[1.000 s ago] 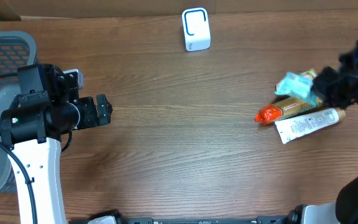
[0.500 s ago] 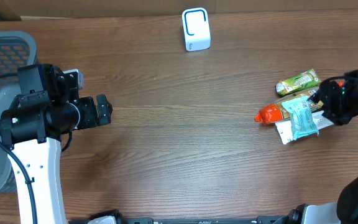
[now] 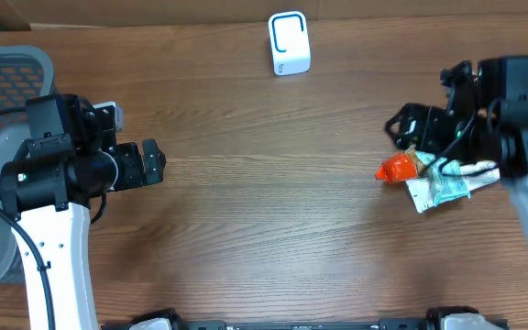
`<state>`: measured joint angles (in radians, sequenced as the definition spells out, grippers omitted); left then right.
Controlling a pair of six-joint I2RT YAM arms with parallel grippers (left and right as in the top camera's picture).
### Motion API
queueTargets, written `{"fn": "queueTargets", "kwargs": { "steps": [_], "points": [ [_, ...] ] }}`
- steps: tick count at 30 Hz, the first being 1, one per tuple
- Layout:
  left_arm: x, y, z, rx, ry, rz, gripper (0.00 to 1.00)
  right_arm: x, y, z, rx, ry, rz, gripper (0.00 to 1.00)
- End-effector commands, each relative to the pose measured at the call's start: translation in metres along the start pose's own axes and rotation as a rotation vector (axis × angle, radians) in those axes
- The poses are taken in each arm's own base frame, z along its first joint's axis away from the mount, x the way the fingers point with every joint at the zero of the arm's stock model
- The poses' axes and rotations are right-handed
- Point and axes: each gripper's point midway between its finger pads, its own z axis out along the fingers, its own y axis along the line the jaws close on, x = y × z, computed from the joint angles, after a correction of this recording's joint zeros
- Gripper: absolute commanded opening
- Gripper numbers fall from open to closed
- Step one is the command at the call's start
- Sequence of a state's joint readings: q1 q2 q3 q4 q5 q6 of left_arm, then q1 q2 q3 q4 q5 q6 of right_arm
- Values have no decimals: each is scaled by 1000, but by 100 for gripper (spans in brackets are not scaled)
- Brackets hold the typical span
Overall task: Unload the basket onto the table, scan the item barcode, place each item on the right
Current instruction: 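Carry the teal packet to the right-side pile and release it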
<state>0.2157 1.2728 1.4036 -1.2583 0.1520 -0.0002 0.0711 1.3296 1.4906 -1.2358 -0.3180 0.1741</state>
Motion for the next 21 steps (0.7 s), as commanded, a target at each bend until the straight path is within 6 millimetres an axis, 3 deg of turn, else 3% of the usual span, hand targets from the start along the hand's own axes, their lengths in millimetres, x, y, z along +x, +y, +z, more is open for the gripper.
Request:
{"fn": "queueTargets", "kwargs": {
  "steps": [1,4,8,14,21],
  "points": [
    [-5,-2,-5,-3,-22,13,99,13,40,-45,-80,-98,-133,100],
    [-5,-2,-5,-3,-22,13,100,32,55,-67,-117,-121,-183,100],
    [-5,-2,-5,-3,-22,13,100,62,54,-90,-124,-110,-193,100],
    [-5,-2,-5,-3,-22,13,100,90,45,-95,-99,-28,-167,100],
    [-5,-2,-5,-3,-22,13,100,91,40,-91,-74,-11,-162,100]
  ]
}}
